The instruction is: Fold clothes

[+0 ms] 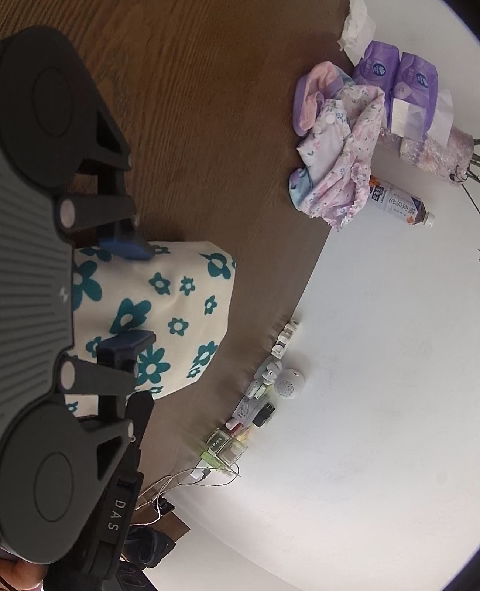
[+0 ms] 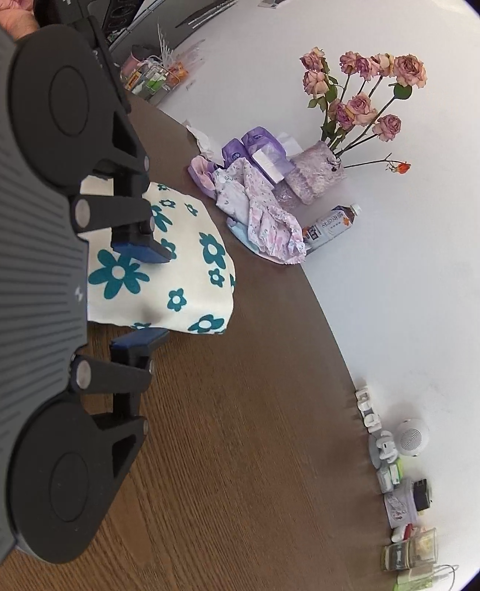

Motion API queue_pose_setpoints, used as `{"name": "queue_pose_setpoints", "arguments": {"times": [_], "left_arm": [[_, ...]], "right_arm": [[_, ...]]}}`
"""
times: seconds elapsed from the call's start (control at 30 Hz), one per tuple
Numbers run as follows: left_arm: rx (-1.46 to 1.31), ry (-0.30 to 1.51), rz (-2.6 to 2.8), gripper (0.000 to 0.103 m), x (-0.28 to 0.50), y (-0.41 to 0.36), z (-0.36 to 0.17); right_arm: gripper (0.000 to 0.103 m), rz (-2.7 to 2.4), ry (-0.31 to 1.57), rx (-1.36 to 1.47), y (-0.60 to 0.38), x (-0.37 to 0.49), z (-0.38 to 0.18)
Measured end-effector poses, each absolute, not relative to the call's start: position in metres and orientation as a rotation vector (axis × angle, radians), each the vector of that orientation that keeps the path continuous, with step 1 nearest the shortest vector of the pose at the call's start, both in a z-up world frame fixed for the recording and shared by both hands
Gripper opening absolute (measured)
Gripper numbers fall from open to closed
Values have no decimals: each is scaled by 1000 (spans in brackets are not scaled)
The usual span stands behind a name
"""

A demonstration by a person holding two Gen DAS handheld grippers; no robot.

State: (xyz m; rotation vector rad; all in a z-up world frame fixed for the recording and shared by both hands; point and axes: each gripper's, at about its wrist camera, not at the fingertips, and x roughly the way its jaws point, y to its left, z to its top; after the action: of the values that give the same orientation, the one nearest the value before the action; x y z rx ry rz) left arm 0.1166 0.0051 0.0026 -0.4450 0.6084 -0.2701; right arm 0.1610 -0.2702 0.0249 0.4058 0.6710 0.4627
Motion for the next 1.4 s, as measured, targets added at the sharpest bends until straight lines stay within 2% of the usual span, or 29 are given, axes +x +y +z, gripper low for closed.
{"name": "queue_pose_setpoints", "arguments": {"times": [0.27,0.3,0.33,0.37,0.53,0.8,0.93,1.1,1.27,1.33,1.37,1.4], "left_arm": [[-396,516,-312,40,116,10,28],[-372,501,-331,40,117,8,32],[-342,491,-349,39,119,5,37],[-315,483,-360,39,121,2,42],[-274,484,-386,37,130,-3,51],[-308,522,-370,40,130,8,40],[-315,528,-379,41,128,7,38],[-314,532,-369,47,122,9,36],[-307,544,-327,52,124,13,33],[-315,564,-311,52,128,14,31],[-313,569,-308,52,130,14,30],[-310,575,-302,52,132,14,29]], "right_arm": [[36,494,527,114,-237,144,52],[33,506,523,76,-231,146,56],[20,523,550,54,-225,151,55],[12,541,585,38,-220,157,53],[11,556,645,6,-209,168,33],[13,595,600,12,-223,145,54],[13,594,638,-18,-214,145,31],[14,602,600,1,-219,133,50],[15,604,606,-35,-211,128,32],[21,617,589,37,-221,131,45],[32,597,575,70,-228,135,50],[37,571,561,100,-236,141,55]]}}
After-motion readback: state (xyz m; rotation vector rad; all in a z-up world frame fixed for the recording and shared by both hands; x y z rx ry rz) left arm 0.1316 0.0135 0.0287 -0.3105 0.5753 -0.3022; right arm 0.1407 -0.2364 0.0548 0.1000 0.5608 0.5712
